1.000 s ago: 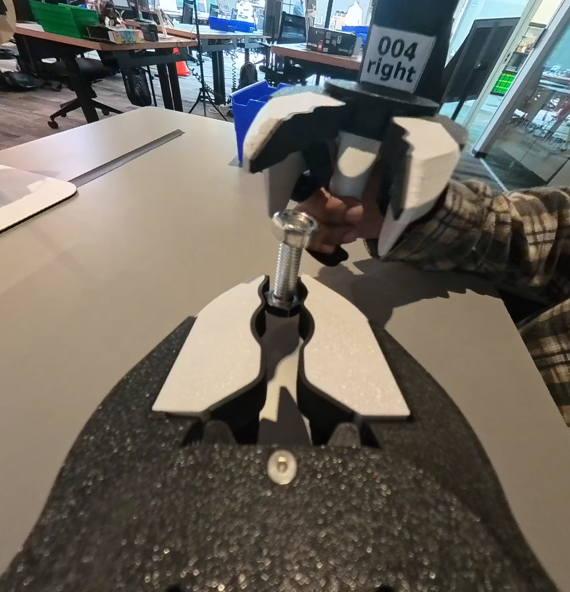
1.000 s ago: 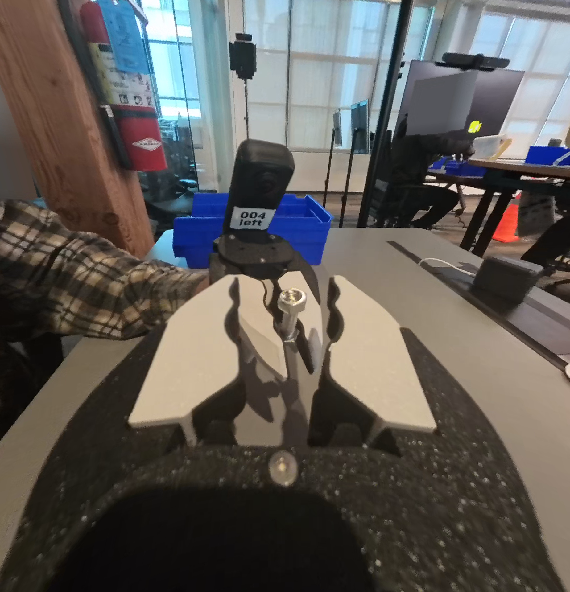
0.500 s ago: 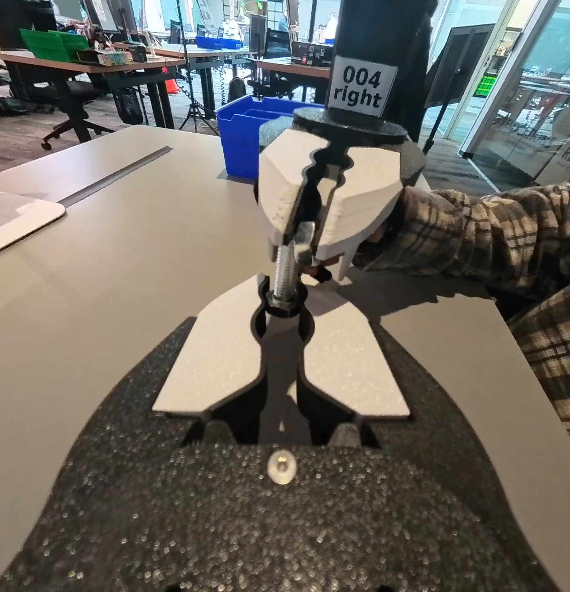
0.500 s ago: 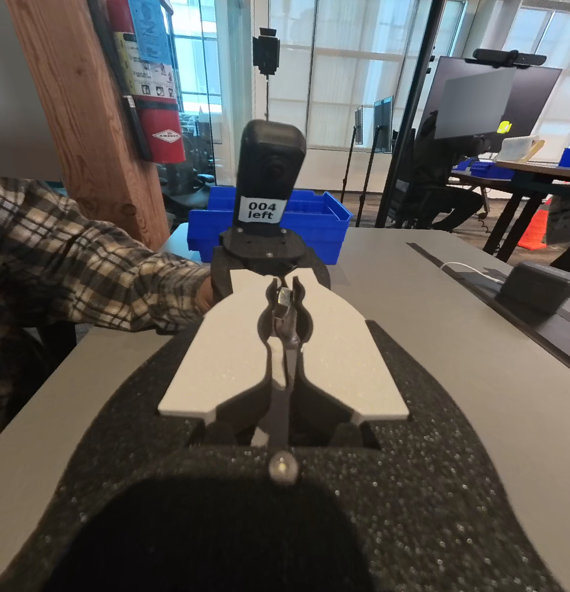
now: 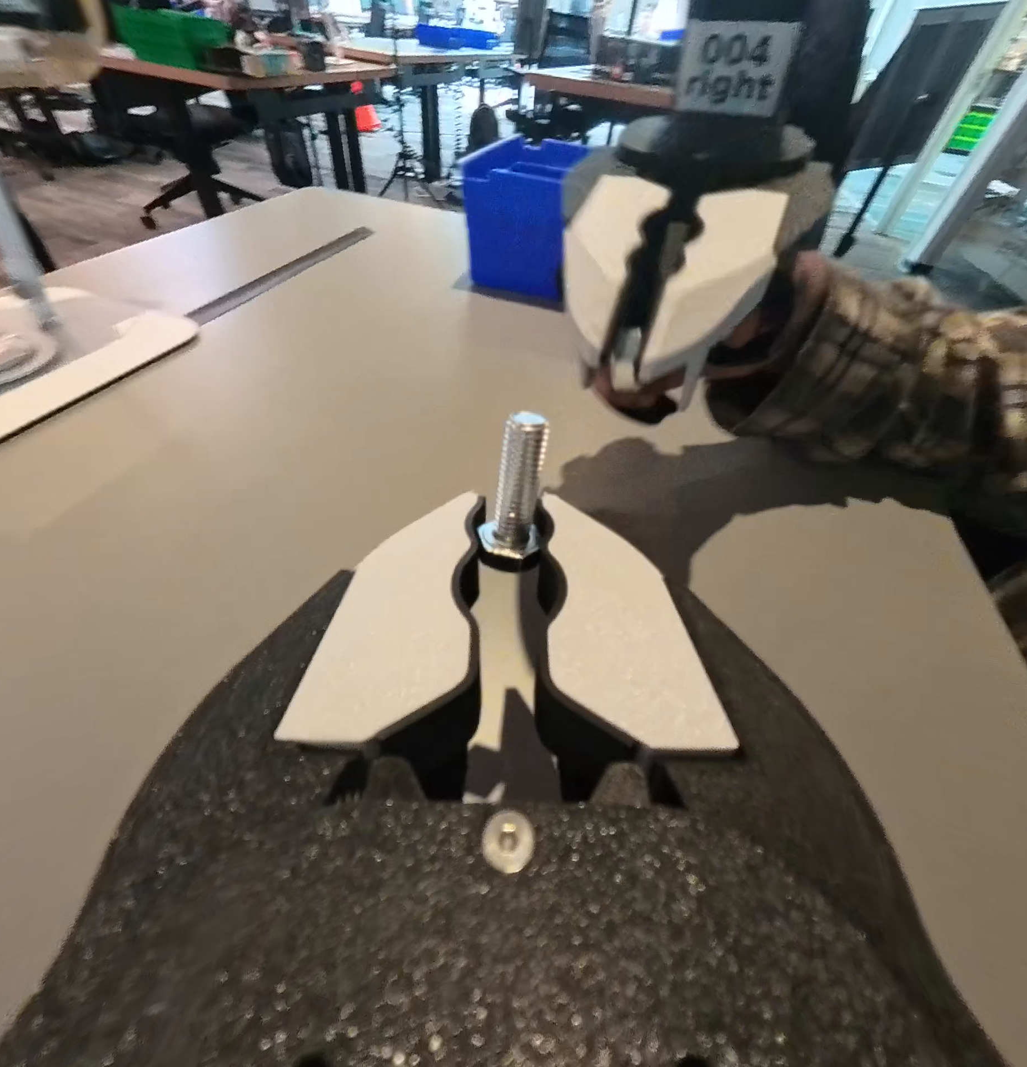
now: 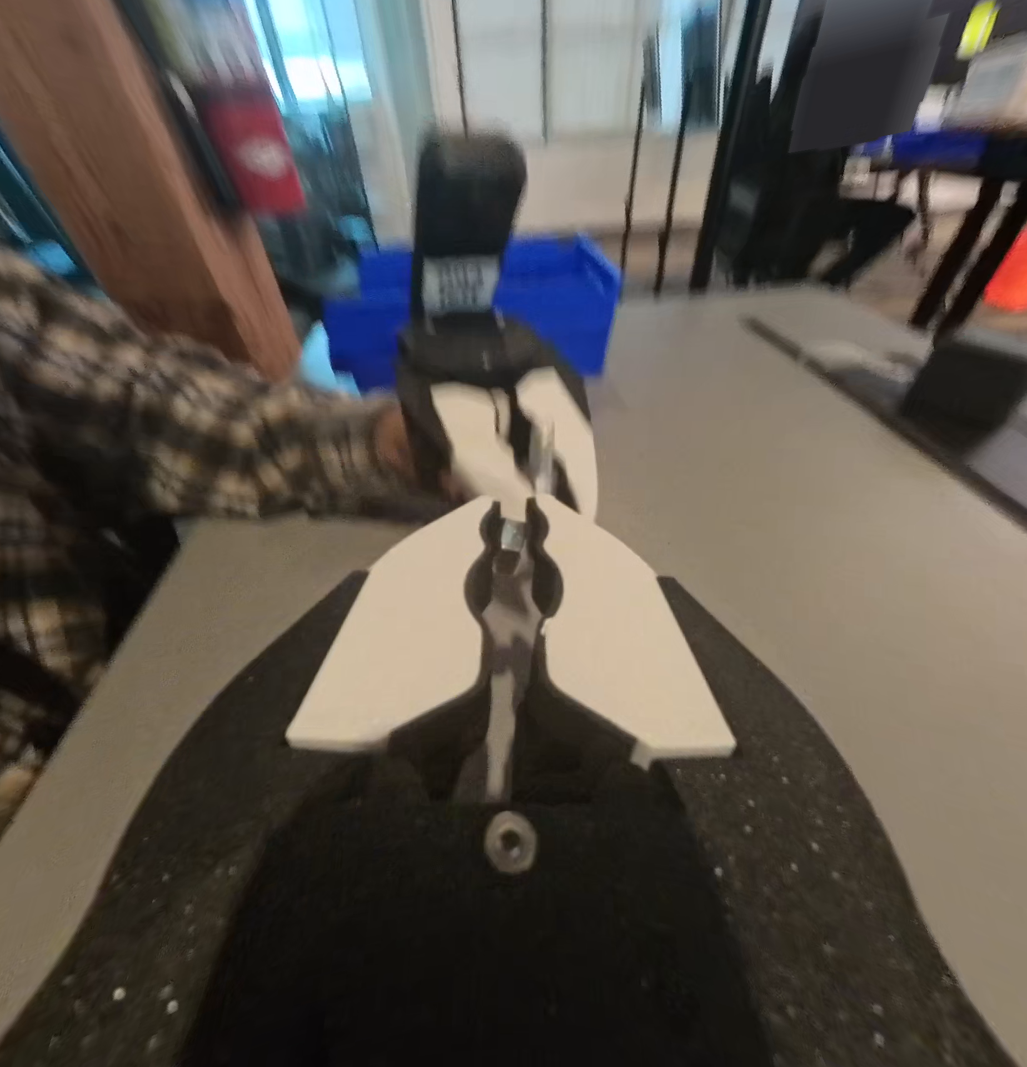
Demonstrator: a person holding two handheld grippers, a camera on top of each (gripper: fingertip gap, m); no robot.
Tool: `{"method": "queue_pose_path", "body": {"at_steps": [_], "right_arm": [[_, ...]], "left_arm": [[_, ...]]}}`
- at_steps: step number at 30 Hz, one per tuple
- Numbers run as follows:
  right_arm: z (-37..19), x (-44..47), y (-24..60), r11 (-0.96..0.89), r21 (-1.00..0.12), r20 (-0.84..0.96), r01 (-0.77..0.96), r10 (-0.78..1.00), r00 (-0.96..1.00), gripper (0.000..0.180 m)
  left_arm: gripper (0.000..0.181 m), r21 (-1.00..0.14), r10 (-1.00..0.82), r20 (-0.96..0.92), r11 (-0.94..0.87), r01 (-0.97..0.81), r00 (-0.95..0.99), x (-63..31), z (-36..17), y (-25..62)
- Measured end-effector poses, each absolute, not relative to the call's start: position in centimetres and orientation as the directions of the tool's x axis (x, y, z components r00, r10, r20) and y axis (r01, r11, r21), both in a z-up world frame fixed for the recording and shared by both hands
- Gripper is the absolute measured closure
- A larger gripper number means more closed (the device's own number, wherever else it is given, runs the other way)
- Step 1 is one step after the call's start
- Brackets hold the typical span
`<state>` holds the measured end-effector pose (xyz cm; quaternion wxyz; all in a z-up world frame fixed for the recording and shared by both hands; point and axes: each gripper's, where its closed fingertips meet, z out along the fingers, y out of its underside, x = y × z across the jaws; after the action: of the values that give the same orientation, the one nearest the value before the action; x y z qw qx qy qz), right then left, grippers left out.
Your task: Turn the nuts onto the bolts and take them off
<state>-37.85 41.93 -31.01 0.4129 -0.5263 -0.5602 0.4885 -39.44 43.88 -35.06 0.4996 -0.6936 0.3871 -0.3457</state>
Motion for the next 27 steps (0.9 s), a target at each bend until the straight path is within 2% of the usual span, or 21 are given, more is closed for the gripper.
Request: {"method": "queue_pose_path", "body": {"at_steps": [4,9,15,19,24,27], "right_arm": [[-37.0,-34.9,42.6,0.006,-0.850,-0.049,0.527,0.995,-0.090,0.172],[-42.1,-34.0,42.3,0.026,-0.699,-0.099,0.715,0.986,-0.133,0.171],[-43.7,-33.9,42.9,-0.004,-0.665,-0.143,0.747,0.982,-0.122,0.171],[-43.7,-34.1,43.1,-0.008,-0.685,-0.149,0.728,0.980,-0.129,0.161],[-43.6,-33.9,43.3,0.095,-0.704,-0.026,0.704,0.987,-0.160,0.140],[-42.4,-33.3,43.7,0.188,-0.717,0.107,0.671,0.981,-0.161,0.139]], "left_arm": [[0.166,-0.960,-0.844,0.096,-0.218,-0.174,0.527,-41.7,-35.1,45.4],[0.166,-0.965,-0.845,0.109,-0.217,-0.149,0.523,-41.8,-34.8,45.4],[0.166,-0.967,-0.860,0.114,-0.210,-0.143,0.498,-41.2,-34.8,45.0],[0.166,-0.968,-0.864,0.119,-0.211,-0.138,0.490,-41.1,-34.7,44.9],[0.166,-0.968,-0.865,0.118,-0.209,-0.136,0.488,-41.1,-34.6,44.8],[0.166,-0.969,-0.864,0.116,-0.207,-0.136,0.490,-41.1,-34.6,44.8]]}}
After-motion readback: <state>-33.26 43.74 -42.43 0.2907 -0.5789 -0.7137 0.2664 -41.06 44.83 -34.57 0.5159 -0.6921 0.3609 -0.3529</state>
